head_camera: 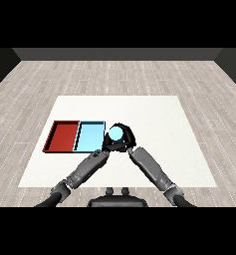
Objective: Pick the blue can and put it in the blue box
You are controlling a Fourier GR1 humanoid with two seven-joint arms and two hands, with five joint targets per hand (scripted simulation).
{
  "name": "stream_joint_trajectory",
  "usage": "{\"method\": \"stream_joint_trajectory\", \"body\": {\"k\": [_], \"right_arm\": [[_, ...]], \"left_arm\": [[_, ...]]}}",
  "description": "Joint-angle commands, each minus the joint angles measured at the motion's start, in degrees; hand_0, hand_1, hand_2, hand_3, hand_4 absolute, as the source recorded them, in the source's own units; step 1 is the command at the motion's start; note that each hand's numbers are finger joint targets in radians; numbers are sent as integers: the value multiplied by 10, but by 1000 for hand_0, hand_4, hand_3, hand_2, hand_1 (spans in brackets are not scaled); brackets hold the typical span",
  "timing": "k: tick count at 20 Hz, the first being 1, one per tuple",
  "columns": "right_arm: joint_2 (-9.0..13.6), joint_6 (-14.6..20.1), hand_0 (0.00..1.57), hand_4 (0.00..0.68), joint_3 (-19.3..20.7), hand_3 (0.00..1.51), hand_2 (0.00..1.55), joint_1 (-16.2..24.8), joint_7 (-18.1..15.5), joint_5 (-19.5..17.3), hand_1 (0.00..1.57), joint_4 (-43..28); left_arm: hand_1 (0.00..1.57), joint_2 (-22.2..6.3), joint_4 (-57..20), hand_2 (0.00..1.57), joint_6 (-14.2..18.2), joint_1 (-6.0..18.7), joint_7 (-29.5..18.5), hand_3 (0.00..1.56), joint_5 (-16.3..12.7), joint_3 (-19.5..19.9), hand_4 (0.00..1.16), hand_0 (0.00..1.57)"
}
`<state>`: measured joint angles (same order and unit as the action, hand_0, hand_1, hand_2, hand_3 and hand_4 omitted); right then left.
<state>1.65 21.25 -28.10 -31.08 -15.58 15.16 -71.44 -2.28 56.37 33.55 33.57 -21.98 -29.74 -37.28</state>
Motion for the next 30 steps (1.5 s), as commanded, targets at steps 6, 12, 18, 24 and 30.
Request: {"method": "stream_joint_trajectory", "body": {"k": [6, 12, 18, 24, 30], "right_arm": [[-5, -9, 1424, 531, -4, 1374, 1456, 30, 2, 4, 1424, -27], [-16, 16, 722, 110, 1, 251, 722, 8, 3, -15, 722, 8], [-16, -14, 0, 0, 34, 0, 0, 16, 28, -53, 0, -14], [-16, -12, 0, 0, 45, 0, 0, -4, 1, -43, 0, 37], [0, -23, 0, 0, 98, 0, 0, 60, 32, -23, 0, -70]], "left_arm": [[1571, 22, 18, 1554, 85, 40, 58, 1463, -2, -22, 1138, 1571], [1571, 22, -18, 1559, 40, 9, 19, 1466, 47, 21, 1138, 1571], [1571, 6, 31, 1559, 34, -6, 62, 1466, 86, 35, 1138, 1571], [1571, 22, 18, 1570, 55, -14, 55, 1478, 95, 24, 1145, 1571], [1571, 23, -41, 1571, 10, -10, -10, 1494, 52, 56, 1145, 1571]]}}
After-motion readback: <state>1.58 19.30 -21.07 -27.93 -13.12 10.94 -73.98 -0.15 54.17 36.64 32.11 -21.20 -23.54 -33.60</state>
